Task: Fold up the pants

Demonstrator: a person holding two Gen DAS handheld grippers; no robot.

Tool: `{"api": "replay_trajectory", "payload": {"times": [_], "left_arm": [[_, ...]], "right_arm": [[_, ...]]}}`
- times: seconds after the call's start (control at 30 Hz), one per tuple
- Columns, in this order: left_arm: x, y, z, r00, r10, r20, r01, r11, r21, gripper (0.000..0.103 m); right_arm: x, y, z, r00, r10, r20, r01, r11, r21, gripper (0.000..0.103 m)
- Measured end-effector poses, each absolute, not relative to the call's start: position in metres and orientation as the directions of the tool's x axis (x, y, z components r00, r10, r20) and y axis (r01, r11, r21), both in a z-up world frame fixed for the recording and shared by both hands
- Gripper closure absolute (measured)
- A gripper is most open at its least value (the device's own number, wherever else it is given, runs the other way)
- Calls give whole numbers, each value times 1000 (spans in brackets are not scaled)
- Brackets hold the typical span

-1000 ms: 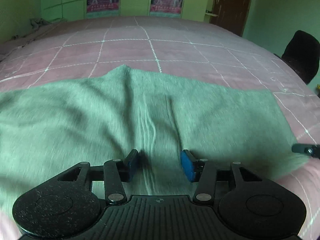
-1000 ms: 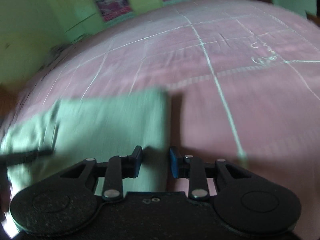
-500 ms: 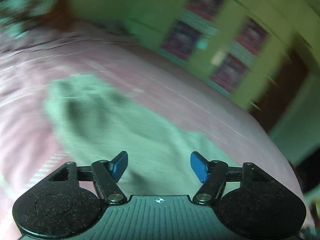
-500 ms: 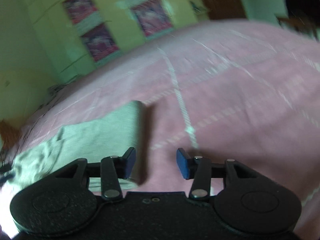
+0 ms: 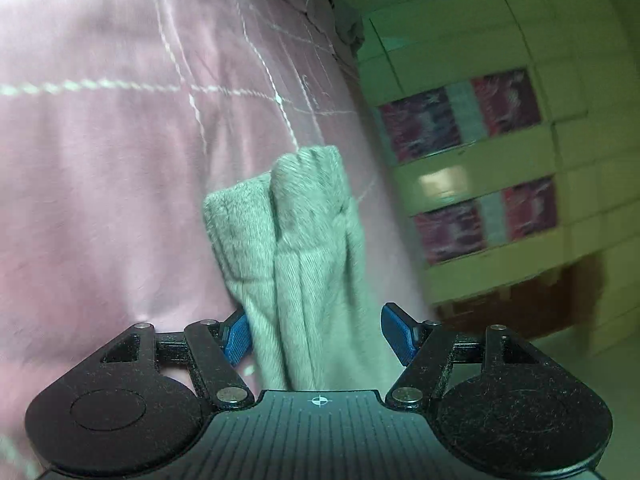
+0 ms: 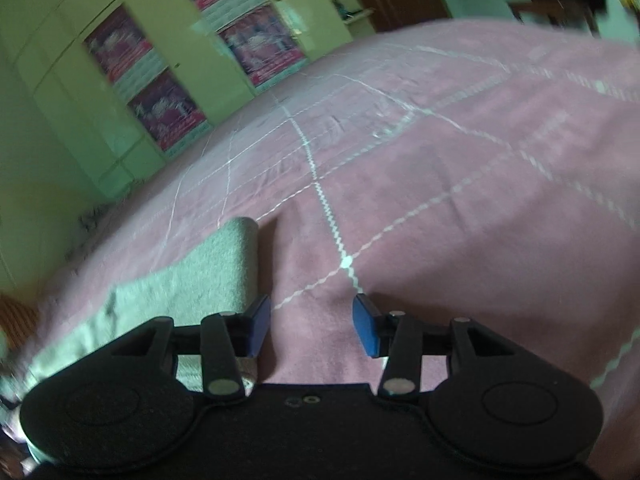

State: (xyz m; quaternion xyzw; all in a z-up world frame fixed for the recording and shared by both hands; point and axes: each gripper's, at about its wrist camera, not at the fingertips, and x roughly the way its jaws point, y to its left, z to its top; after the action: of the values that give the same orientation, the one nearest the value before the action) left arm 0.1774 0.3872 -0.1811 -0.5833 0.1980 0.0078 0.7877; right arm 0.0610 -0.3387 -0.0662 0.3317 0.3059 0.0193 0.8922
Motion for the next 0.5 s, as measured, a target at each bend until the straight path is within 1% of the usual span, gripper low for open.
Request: {"api": "replay_trajectory", "payload": {"times": [0.03,0.07,0.1,0.13,0.17,0.2,0.23,0.27,0.3,0.33,0.37,0.4,0.43,0.5], "left_arm": [[184,391,-186,923,-241,-301,-222,306,-926,39],[190,390,-188,915,-238,-325,-235,342,-910,58],[198,383,-190,896,-220,-385,-272,413,-869,72],[203,378,-191,882,-198,-428,-294,478,-827,82],[201,371,-193,896,-179,-408,-279,488,-827,85],[196,370,-190,926,-167,-339,-234,450,-862,86],[187,368,-180,959,-170,-226,-134,431,-892,86],[183,364,-170,969,-164,-186,-87,476,-875,86],[186,362,-169,964,-150,-220,-113,514,-850,86],[194,365,-178,945,-153,-287,-175,506,-845,86],[205,371,-195,909,-164,-383,-263,489,-832,86],[210,375,-205,896,-172,-408,-288,475,-832,86],[213,373,-205,900,-168,-403,-283,476,-832,86],[219,364,-201,891,-148,-429,-299,518,-801,86]], "right_arm": [[61,-342,-68,815,242,-527,179,759,626,58],[62,-344,-70,817,241,-524,186,749,635,58],[62,-345,-70,818,239,-523,190,746,638,58],[62,-344,-70,819,237,-523,192,746,638,58],[62,-343,-71,819,234,-524,191,749,634,58],[63,-342,-71,818,232,-526,191,753,629,58],[63,-341,-71,817,230,-528,192,756,626,58],[64,-342,-71,816,231,-529,192,756,626,58],[64,-343,-70,816,233,-529,193,753,629,58],[63,-344,-69,818,230,-527,192,754,628,57],[62,-346,-67,823,221,-523,191,759,622,57],[62,-347,-67,826,213,-522,191,765,616,57],[64,-351,-67,827,210,-522,193,765,614,58],[69,-359,-66,835,191,-516,205,762,614,58]]}}
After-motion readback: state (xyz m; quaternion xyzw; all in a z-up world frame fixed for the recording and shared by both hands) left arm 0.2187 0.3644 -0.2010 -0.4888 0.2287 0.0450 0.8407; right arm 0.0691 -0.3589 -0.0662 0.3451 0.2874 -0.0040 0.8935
